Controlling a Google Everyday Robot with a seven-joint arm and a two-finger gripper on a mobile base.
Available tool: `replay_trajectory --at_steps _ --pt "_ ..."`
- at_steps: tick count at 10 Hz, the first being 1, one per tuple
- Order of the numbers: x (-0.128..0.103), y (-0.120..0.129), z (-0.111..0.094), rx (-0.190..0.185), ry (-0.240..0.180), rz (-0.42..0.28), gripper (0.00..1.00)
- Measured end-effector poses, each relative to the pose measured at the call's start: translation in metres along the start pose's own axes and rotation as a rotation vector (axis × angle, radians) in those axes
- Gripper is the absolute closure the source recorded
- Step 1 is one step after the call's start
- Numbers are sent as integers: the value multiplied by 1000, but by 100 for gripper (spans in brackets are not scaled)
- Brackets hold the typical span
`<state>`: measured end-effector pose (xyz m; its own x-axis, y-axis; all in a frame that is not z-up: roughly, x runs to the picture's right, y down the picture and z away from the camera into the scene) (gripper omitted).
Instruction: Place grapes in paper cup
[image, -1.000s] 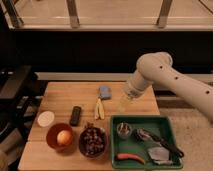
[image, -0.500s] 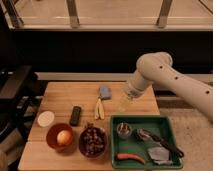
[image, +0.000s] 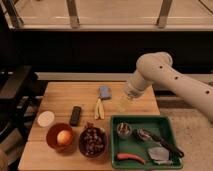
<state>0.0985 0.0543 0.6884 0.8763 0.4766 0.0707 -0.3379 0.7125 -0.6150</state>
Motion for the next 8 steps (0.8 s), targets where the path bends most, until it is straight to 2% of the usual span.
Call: replay_trajectory --at_steps 3,5,8 --pt "0 0 0 0 3 -1 20" --pt "-9 2 3 -6 22 -61 20" --pt "-52 24 26 -26 41 -203 20"
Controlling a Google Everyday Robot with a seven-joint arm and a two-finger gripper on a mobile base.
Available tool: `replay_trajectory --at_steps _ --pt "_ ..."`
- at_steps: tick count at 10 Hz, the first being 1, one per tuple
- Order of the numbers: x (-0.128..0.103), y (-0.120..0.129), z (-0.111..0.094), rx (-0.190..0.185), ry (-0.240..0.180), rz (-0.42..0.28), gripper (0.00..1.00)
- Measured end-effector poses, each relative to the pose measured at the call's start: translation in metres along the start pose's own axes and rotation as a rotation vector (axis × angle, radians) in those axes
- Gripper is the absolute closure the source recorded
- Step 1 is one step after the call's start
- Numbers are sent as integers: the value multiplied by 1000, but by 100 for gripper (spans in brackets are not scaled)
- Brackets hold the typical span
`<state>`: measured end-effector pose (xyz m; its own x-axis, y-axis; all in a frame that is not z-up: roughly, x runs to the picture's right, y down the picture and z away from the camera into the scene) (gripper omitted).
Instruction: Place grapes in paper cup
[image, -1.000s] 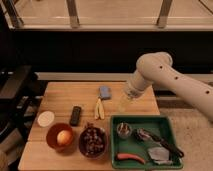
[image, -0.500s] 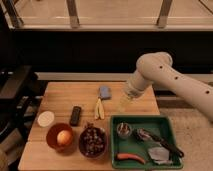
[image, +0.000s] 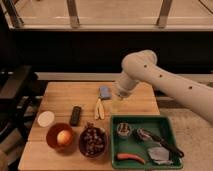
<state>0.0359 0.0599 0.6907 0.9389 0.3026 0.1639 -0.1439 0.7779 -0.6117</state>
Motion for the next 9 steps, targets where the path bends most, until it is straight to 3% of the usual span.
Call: replay_trajectory --at_steps 3,6,8,9 --pt "-19 32 39 -45 -12 -104 20" --pt "-29 75 78 -163 -59 -145 20" --pt "-32 91 87 -251 -86 -158 20" --pt "-32 91 87 -253 -86 -158 20"
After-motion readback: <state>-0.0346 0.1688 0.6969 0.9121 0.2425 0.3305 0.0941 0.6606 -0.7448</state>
